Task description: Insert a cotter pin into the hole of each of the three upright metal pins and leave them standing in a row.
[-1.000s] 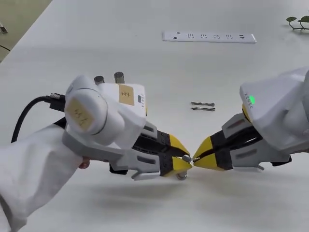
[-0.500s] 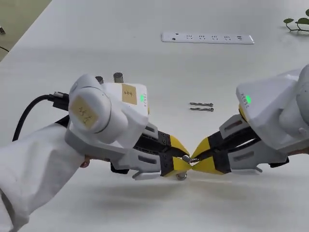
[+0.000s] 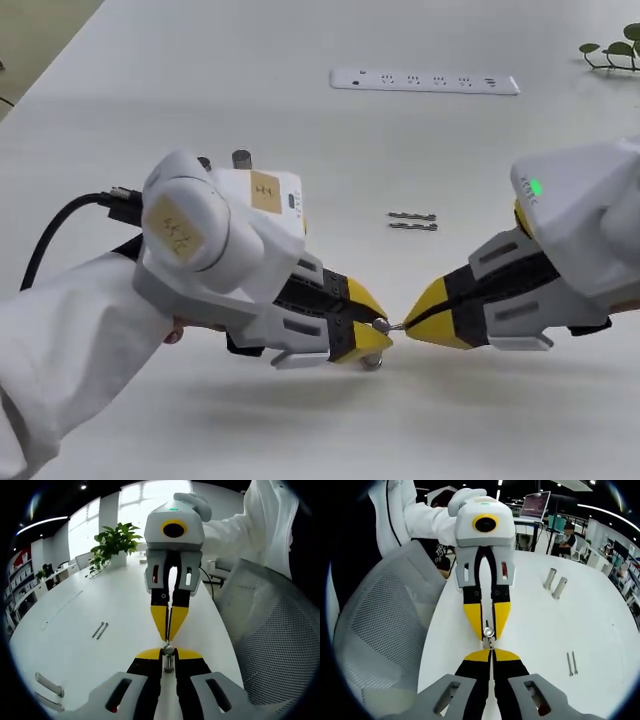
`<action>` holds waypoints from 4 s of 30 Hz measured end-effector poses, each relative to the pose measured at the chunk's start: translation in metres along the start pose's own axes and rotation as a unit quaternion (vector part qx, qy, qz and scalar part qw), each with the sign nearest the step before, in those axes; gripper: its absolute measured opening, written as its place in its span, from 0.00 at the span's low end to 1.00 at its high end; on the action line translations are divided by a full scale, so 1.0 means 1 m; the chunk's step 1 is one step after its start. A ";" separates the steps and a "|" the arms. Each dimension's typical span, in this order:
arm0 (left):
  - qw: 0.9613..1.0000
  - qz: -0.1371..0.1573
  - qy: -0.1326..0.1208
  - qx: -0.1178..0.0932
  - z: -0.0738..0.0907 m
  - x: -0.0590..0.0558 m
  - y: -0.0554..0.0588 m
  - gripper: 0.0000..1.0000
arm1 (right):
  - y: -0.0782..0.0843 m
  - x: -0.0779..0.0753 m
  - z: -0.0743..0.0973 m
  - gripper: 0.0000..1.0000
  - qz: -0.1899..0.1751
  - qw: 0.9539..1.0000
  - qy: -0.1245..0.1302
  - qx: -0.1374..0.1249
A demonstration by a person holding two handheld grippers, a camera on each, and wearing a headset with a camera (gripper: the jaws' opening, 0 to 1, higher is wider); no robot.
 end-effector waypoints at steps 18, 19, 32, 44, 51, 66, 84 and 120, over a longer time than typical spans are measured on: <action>1.000 0.006 -0.008 0.000 0.000 -0.001 0.003 0.06 | -0.002 0.003 -0.003 0.00 0.003 1.000 -0.002 0.009; 1.000 0.005 -0.010 0.000 0.001 -0.001 0.003 0.06 | -0.002 0.004 -0.003 0.00 0.003 1.000 -0.001 0.011; 0.998 0.046 -0.037 -0.023 0.022 -0.004 0.015 0.35 | -0.008 0.004 -0.008 0.09 -0.008 1.000 0.011 0.004; 0.987 0.120 -0.087 -0.056 0.042 -0.014 0.030 0.60 | -0.013 0.002 -0.020 0.09 -0.017 1.000 0.005 -0.006; 0.980 0.146 -0.119 -0.057 0.052 -0.013 0.043 0.75 | -0.013 0.003 -0.024 0.08 -0.019 1.000 0.000 -0.006; 0.968 0.169 -0.182 -0.042 0.073 -0.004 0.066 0.91 | -0.014 0.003 -0.022 0.04 -0.021 1.000 -0.002 -0.005; 0.953 0.199 -0.221 -0.062 0.084 0.003 0.073 0.89 | -0.044 -0.033 -0.034 0.04 -0.016 1.000 0.018 -0.009; 0.941 0.209 -0.250 -0.086 0.092 0.012 0.070 0.88 | -0.064 -0.066 -0.076 0.04 -0.033 0.999 0.025 -0.017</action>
Point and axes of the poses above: the centre of the closed fingertips' face, and the gripper's own axes: z roughly backward along the fingers, x roughly to its left, y roughly out of its underside, the point moved 2 cm from there along z, roughly backward along the fingers, and after that the axes turned 1 degree about y, right-handed, at the moved point
